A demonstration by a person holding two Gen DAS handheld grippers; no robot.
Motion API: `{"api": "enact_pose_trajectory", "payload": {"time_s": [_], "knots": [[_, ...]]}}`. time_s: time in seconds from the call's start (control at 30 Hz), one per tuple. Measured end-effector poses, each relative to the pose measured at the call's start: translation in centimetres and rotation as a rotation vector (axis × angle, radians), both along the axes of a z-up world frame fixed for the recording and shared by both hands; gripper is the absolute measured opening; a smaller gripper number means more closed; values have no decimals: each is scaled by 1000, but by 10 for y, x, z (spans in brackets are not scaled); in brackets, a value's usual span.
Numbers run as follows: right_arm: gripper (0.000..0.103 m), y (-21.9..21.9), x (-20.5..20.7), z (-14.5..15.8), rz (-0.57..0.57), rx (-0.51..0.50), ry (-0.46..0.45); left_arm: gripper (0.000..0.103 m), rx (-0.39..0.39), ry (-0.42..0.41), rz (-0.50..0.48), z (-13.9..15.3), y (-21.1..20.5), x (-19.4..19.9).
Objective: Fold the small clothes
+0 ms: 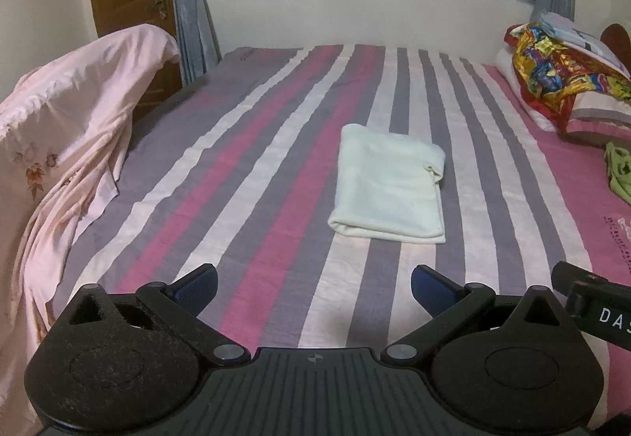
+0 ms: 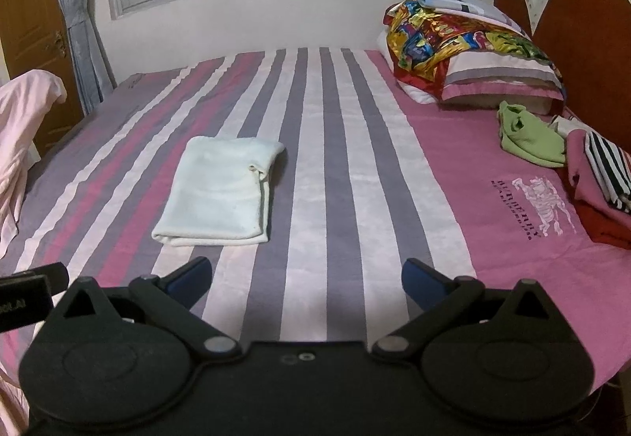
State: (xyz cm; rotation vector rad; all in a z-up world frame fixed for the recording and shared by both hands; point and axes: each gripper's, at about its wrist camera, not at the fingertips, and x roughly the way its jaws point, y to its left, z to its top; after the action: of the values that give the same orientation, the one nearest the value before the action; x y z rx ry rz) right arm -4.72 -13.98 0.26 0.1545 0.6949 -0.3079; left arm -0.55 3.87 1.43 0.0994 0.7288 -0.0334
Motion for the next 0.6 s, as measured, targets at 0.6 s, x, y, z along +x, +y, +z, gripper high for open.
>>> {"api": "enact_pose_trajectory", "payload": {"time_s": [0.6], "knots": [[102,-1,8,-6,14,2,16,103,-7,15,-9,-7,1,12]]}}
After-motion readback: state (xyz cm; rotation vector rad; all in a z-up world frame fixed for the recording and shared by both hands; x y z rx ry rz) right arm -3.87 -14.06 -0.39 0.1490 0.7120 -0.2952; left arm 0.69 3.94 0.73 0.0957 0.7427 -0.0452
